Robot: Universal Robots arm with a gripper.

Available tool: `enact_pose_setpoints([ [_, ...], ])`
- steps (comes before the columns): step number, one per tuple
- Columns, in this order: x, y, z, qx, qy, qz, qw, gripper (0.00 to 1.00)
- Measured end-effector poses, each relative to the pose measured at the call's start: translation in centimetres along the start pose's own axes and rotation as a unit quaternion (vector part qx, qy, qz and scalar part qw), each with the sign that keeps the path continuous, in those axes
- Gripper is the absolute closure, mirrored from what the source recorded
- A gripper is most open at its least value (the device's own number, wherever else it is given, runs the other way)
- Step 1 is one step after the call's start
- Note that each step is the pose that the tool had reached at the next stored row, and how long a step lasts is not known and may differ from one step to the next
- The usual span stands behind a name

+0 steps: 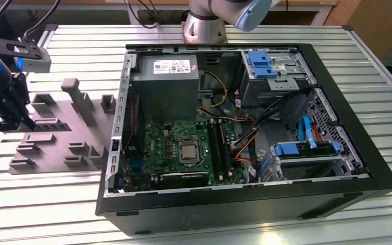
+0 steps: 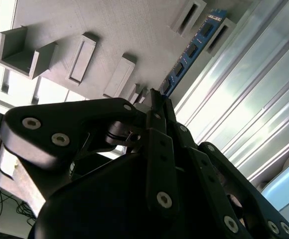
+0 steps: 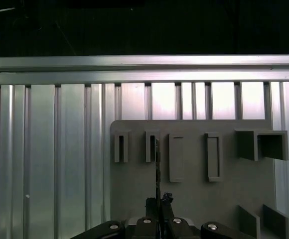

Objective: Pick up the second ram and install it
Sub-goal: 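Pick up the second ram and move it above second insertion slot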

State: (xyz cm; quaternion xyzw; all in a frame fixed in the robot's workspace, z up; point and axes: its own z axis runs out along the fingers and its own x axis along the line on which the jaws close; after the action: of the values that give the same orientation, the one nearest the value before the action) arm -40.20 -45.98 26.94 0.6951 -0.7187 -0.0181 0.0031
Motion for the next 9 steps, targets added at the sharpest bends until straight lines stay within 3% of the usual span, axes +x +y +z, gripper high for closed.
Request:
enact_pose_setpoints([
  [9, -0.01, 0.01, -0.26, 0.0000, 0.0000, 0.000, 1.0000, 0.86],
])
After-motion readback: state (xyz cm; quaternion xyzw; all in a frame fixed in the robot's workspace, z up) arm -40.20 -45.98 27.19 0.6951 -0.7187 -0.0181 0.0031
